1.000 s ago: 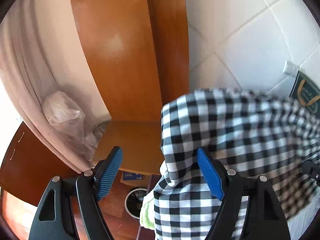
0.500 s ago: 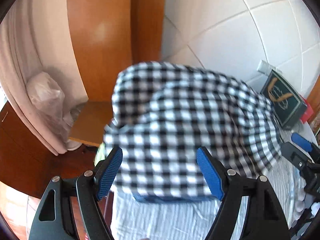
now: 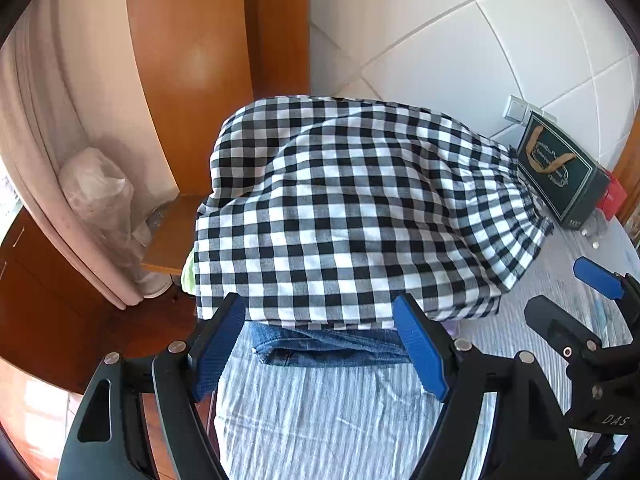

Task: Fold clothes
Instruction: 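Withdraw both open tools from the stacked pants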

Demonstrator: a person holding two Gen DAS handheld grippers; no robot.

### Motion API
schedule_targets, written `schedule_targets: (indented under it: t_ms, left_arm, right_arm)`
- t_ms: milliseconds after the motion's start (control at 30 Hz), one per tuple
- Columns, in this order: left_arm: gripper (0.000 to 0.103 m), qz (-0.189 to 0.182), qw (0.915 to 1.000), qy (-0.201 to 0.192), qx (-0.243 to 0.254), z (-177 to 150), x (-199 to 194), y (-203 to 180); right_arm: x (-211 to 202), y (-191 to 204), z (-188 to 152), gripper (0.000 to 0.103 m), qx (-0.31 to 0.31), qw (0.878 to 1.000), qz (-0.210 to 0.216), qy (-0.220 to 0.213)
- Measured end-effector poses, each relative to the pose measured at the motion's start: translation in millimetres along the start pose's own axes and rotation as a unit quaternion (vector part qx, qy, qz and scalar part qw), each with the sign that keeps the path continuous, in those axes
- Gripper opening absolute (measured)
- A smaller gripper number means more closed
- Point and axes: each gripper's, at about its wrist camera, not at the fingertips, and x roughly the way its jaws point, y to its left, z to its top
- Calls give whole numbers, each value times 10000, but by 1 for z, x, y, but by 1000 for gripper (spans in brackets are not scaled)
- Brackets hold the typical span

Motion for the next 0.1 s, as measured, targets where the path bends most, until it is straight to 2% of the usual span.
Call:
schedule_targets:
  t_ms: [100]
  left_arm:
    - [77, -17, 10000, 9, -27, -2, -4, -2]
  right_arm:
    - [-3, 1, -4, 103, 13, 10000, -15, 10]
